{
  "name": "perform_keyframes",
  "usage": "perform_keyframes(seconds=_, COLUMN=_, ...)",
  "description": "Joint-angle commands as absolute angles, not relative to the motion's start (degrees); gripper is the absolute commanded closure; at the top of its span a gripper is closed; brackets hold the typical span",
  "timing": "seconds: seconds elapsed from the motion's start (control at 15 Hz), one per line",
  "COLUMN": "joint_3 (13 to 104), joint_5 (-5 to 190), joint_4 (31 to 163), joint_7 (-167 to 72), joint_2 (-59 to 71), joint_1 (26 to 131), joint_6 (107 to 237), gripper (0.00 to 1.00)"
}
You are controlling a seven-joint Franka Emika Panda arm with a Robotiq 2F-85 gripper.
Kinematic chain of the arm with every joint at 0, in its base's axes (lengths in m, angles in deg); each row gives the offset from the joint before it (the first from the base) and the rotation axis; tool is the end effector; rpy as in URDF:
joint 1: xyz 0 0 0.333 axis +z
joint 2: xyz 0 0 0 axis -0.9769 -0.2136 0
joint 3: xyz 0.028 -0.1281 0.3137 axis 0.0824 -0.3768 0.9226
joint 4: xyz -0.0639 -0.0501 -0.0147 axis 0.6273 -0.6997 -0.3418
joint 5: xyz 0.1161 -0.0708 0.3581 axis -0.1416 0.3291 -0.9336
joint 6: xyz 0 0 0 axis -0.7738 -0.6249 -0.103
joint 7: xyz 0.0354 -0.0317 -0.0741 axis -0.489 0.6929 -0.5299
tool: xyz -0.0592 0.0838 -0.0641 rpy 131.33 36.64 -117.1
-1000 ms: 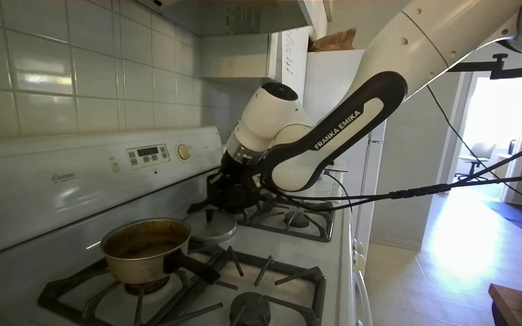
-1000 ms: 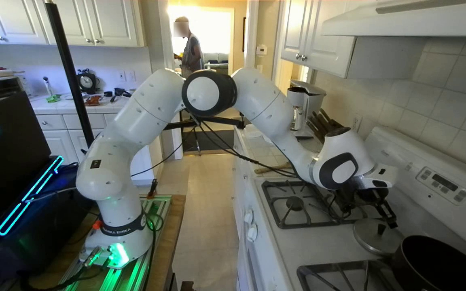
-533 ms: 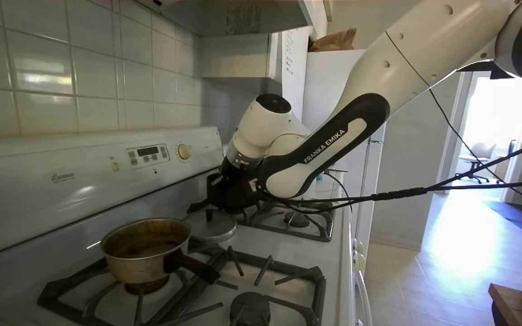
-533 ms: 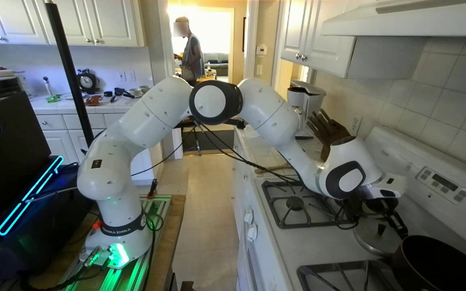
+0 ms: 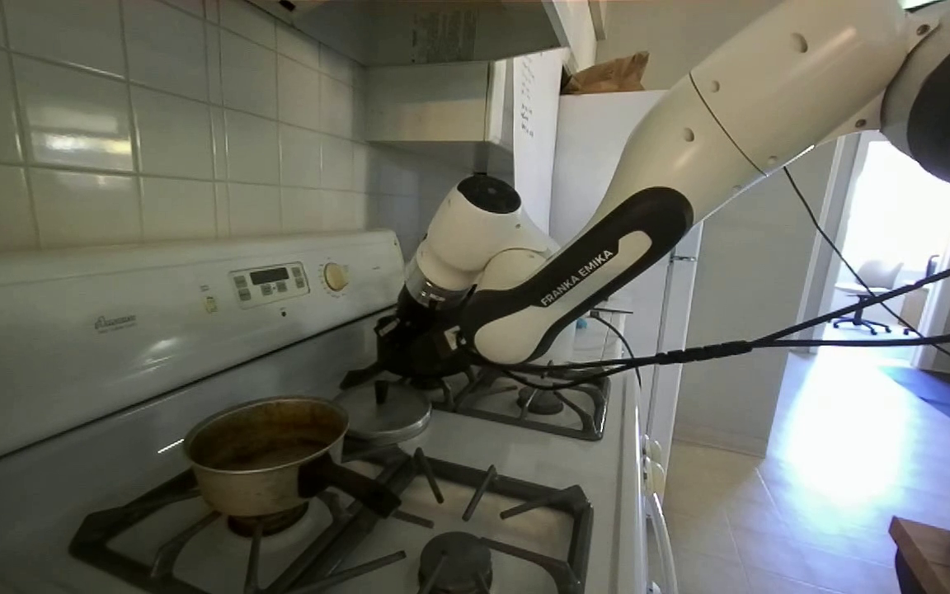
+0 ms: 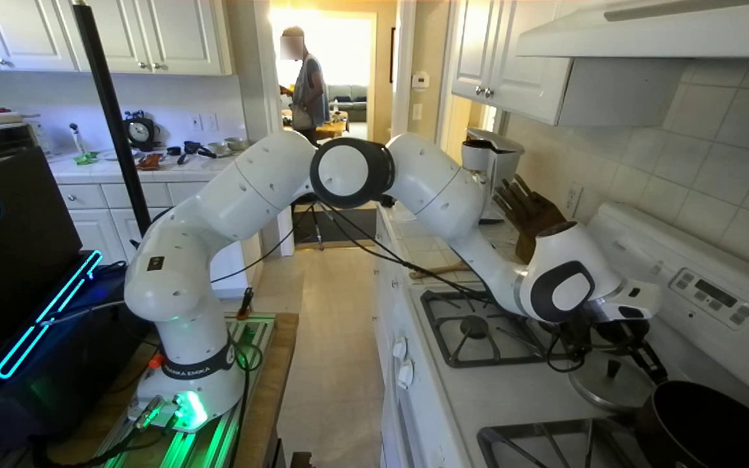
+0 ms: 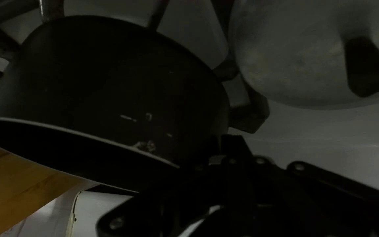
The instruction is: Turn the pot to the right
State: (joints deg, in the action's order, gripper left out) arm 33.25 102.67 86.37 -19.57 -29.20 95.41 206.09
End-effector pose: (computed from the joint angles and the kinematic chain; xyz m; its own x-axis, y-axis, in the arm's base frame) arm 0.7903 -0.0244 0.2786 0.7236 -0.0937 0.6838 -0.3085 -0.9302 0.1990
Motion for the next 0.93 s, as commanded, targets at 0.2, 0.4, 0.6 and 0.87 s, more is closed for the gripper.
perform_keyframes(seconds=0.2, joint_3=31.2, joint_5=100.5, joint_4=83.3, joint_7=-18.6, joint_2=-32.0, joint_1=95.8, joint_6=204.8, gripper=1.00)
perform_keyframes(seconds=0.4, joint_3=30.9, joint_5=100.5, joint_4=83.2, joint_7=-18.4, joint_2=-32.1, joint_1=95.9, joint_6=204.7, gripper=1.00)
perform_keyframes(seconds=0.6, joint_3=30.6, joint_5=100.1, joint_4=82.9, joint_7=-17.7, joint_2=-32.2, joint_1=96.0, joint_6=203.8, gripper=1.00)
perform_keyframes(seconds=0.87, joint_3=29.7, joint_5=100.6, joint_4=82.2, joint_7=-16.0, joint_2=-32.6, joint_1=95.7, joint_6=201.8, gripper=1.00)
